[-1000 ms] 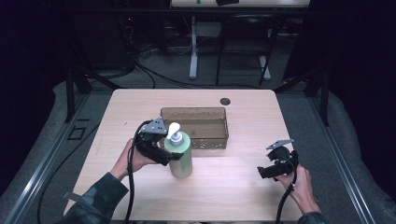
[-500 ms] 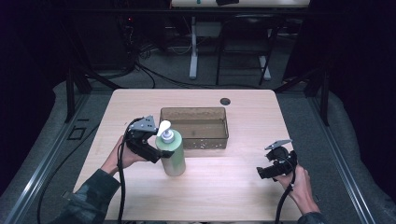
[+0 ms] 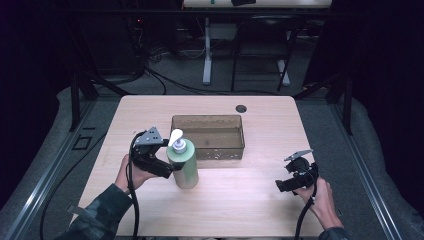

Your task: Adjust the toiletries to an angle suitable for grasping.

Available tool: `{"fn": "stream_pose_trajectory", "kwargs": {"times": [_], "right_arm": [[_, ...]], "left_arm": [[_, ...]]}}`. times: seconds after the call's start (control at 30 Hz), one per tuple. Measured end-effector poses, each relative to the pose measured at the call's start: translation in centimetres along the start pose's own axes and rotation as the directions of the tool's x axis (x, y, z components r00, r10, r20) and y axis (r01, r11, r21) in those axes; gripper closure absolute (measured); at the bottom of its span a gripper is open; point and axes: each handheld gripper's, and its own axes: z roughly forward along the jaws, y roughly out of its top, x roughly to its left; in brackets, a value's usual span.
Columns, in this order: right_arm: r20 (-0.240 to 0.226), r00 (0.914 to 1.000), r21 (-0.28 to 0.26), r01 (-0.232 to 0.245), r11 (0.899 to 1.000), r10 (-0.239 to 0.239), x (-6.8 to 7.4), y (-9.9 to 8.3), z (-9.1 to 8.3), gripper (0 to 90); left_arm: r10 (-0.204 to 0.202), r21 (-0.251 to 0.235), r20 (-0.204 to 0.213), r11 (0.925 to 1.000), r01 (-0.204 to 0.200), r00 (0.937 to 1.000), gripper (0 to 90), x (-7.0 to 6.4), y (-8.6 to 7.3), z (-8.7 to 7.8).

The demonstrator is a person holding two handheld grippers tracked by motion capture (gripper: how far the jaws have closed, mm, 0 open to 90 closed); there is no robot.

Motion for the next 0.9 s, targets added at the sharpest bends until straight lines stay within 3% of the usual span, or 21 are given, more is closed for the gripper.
{"fn": "stream_pose_trajectory", "kwargs": {"times": [0.03,0.1,0.23,0.3,0.5,0.67,0.7,0.77,0.8,0.87,0.9], "right_arm": [[0.003,1.0,0.006,0.001,1.0,-0.001,-0.1,-0.1,0.0,4.9],[0.001,1.0,0.006,-0.001,1.0,0.001,-0.2,-0.1,0.0,5.0],[0.003,1.0,0.005,0.001,1.0,-0.001,-0.2,-0.1,0.0,5.0],[0.004,1.0,0.005,-0.001,1.0,0.001,-0.2,0.0,0.0,5.1],[-0.003,1.0,0.007,-0.003,1.0,0.003,-0.2,0.0,0.0,5.2],[-0.004,1.0,0.003,-0.004,1.0,0.004,-0.2,0.0,-0.1,5.1],[-0.004,1.0,0.005,-0.002,1.0,0.002,-0.2,0.0,-0.1,5.1],[0.0,1.0,0.006,-0.002,1.0,0.002,-0.2,0.0,-0.1,5.2],[0.0,1.0,0.007,0.0,1.0,0.0,-0.1,0.0,-0.1,5.2],[0.001,0.9999,0.009,0.013,1.0,-0.013,-0.1,0.1,-0.1,5.4],[0.001,0.9999,0.008,0.015,1.0,-0.015,0.0,0.1,-0.1,5.3]], "left_arm": [[-0.031,-0.023,-0.029,0.9993,0.03,0.9991,2.3,-0.4,-0.1,-0.1],[-0.041,-0.038,-0.063,0.9985,0.039,0.9972,2.5,-0.7,-0.1,-0.1],[-0.058,-0.038,-0.072,0.9977,0.055,0.9957,4.1,-1.1,-0.2,0.3],[-0.053,-0.031,-0.081,0.9982,0.051,0.9953,11.7,-1.5,-0.2,0.6],[-0.05,-0.033,-0.094,0.9984,0.047,0.9944,12.0,-1.7,-0.3,0.7],[-0.009,-0.016,-0.052,0.9998,0.009,0.9986,12.1,-1.0,-0.2,0.6],[0.009,-0.019,-0.02,0.9998,-0.009,0.9998,12.1,-0.5,-0.3,0.6],[0.021,-0.023,-0.007,0.9995,-0.021,0.9998,12.1,-0.2,-0.3,0.5],[0.054,-0.023,0.009,0.9983,-0.054,0.9985,12.0,0.0,-0.3,0.6],[0.062,-0.027,0.032,0.9978,-0.061,0.9976,12.1,0.6,-0.4,0.6],[0.085,-0.027,0.063,0.9962,-0.083,0.9944,12.1,1.3,-0.3,0.6]]}}
